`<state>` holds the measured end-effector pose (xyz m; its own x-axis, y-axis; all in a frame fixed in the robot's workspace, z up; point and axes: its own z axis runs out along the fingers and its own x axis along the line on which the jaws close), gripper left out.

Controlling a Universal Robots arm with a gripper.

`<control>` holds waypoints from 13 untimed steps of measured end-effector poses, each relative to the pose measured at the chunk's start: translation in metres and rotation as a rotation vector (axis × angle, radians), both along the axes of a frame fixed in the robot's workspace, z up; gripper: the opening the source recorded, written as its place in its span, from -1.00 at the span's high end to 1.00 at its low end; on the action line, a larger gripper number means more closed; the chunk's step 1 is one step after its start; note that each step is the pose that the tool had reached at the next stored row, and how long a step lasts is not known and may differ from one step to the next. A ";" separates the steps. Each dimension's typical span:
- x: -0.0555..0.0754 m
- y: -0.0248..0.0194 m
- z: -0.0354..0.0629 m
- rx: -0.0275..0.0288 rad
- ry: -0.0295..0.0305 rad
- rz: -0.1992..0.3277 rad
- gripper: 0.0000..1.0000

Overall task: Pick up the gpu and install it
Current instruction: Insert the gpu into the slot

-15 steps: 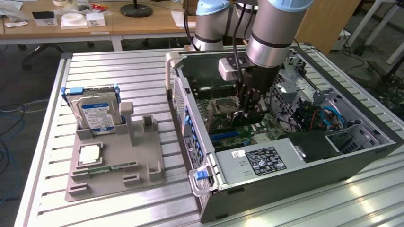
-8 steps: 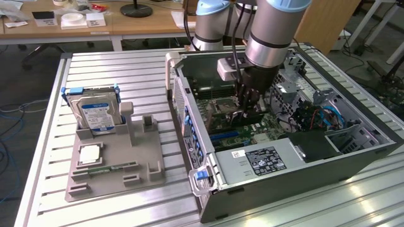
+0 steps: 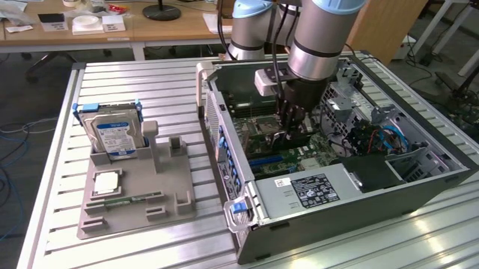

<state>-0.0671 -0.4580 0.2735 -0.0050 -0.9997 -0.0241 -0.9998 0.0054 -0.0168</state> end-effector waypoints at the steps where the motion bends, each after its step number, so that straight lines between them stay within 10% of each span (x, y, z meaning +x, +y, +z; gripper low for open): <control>1: 0.000 -0.0006 0.0000 -0.0001 0.0000 0.000 0.47; 13: -0.007 -0.0021 -0.0010 0.0000 0.0000 0.000 0.47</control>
